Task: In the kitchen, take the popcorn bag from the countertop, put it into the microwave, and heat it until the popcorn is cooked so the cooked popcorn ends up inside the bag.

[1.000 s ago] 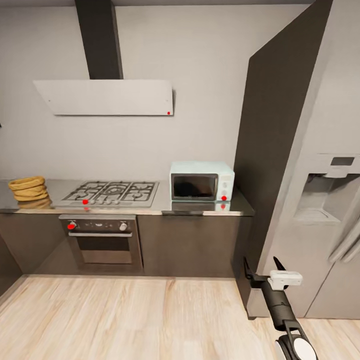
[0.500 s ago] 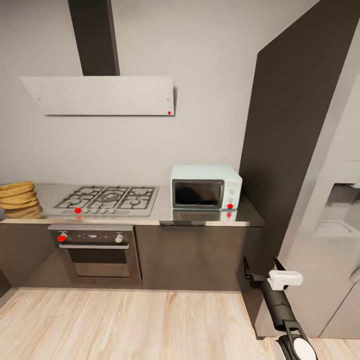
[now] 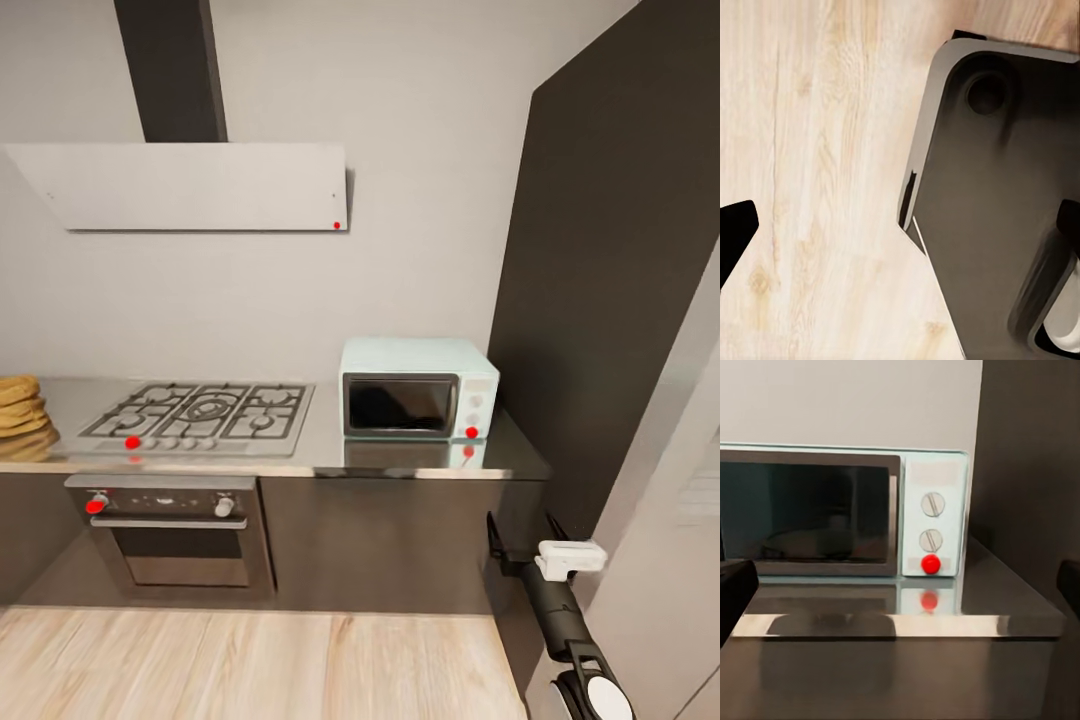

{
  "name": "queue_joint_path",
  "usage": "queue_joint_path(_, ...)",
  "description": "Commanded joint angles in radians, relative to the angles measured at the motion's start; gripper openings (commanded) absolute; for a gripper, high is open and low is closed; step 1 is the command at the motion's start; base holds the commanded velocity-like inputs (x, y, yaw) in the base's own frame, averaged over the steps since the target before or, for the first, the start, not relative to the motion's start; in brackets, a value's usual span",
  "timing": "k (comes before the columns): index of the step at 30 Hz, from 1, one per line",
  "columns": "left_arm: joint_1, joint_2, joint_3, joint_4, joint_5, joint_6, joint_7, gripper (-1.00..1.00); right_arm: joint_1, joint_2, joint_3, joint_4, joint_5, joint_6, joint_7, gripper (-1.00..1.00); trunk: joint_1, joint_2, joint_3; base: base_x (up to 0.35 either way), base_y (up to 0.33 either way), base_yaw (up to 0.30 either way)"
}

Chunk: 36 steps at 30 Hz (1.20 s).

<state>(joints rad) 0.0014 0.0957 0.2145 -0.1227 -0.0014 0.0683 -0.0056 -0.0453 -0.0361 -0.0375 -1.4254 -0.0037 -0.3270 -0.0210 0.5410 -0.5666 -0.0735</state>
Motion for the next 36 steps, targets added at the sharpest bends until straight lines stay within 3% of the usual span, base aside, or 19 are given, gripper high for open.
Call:
queue_joint_path(1, 0.0, 0.0, 0.005, -0.003, 0.0, 0.007, -0.001, 1.0, -0.001, 0.0, 0.001, 0.0, 0.0, -0.002, -0.002, 1.0, 0.001, -0.001, -0.002, 0.341, 0.0, 0.0)
queue_joint_path(36, 0.0, -0.021, 0.005, -0.003, 0.0, 0.007, -0.001, 1.0, -0.001, -0.001, 0.0, 0.0, -0.001, 0.0, 0.0, 1.0, 0.001, -0.001, -0.002, 0.341, 0.0, 0.0)
